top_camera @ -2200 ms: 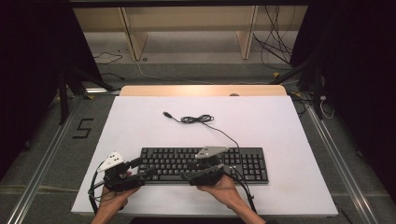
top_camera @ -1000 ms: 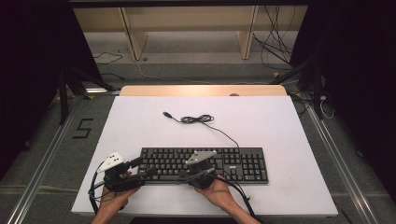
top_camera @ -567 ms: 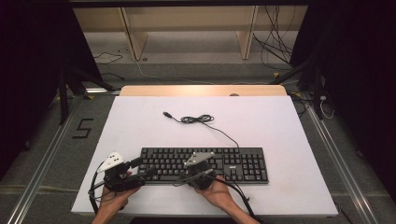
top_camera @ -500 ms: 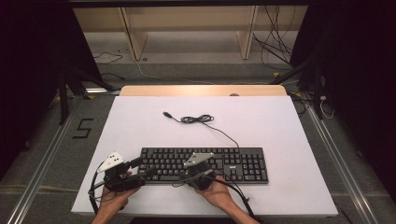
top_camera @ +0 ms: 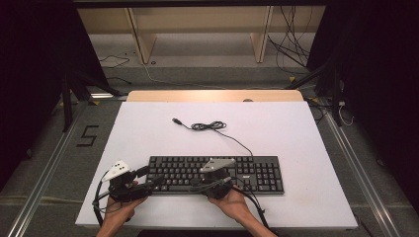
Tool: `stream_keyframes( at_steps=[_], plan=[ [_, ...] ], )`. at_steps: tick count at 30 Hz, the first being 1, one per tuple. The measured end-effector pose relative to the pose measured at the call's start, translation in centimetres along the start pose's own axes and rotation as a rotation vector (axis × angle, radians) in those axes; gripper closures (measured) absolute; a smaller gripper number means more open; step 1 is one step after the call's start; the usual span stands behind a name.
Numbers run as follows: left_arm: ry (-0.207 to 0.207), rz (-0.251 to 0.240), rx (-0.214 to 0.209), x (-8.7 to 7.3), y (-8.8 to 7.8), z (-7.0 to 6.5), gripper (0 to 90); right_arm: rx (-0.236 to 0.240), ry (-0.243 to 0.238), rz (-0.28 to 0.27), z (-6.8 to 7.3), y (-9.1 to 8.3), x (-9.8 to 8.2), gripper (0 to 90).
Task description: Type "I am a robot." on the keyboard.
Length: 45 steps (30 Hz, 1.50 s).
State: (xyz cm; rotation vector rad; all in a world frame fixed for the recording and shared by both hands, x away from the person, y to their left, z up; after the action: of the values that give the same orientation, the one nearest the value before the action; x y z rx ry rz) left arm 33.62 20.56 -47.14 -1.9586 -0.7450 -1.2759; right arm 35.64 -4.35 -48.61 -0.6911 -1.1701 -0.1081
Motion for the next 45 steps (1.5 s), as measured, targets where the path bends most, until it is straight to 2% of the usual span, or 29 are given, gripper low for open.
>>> stream_keyframes(
  at_steps=[4, 7, 9, 12, 17, 22, 34, 39, 45],
  plan=[
    [-0.006, 0.015, 0.013, -0.1, 0.1, 0.2, 31.5, -0.002, 0.027, -0.022, -0.5, -0.7, 0.3, 82.6],
    [-0.018, 0.020, 0.020, -0.2, 0.2, 0.4, 32.8, -0.008, 0.038, -0.033, -0.7, -1.0, 0.5, 71.7],
    [-0.024, 0.025, 0.023, -0.2, 0.2, 0.5, 34.5, -0.006, 0.043, -0.041, -0.9, -1.2, 0.5, 69.4],
    [-0.028, 0.026, 0.022, -0.2, 0.3, 0.6, 37.4, -0.001, 0.048, -0.051, -1.0, -1.6, 0.7, 60.2],
    [-0.022, 0.049, 0.025, -0.5, 0.6, 0.7, 44.4, 0.000, 0.064, -0.071, -1.2, -2.0, 0.9, 51.9],
    [-0.019, 0.054, 0.016, -0.6, 0.8, 0.7, 50.8, -0.005, 0.071, -0.076, -1.4, -2.3, 1.0, 47.5],
    [-0.012, 0.070, 0.020, -0.6, 1.1, 0.9, 58.8, -0.009, 0.073, -0.078, -1.4, -2.2, 1.0, 42.8],
    [0.013, 0.090, 0.039, -0.6, 1.4, 1.1, 72.3, -0.009, 0.076, -0.079, -1.4, -2.3, 1.1, 41.4],
    [0.025, 0.113, 0.058, -0.7, 2.0, 1.4, 85.4, -0.007, 0.074, -0.081, -1.2, -2.6, 1.1, 39.3]
  ],
)
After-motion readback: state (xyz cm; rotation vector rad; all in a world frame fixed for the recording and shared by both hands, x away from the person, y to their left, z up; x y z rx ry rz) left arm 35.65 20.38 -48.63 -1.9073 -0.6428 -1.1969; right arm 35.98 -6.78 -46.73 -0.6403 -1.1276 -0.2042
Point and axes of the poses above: each handheld gripper's, and its own axes: y roughly forward along the jaws, x roughly out of its top, z roughly to its left, the point moved 3 cm from there along y, roughly forward along the jaws, and after that the axes turned 12 degrees about -z, right-handed, at the moved point
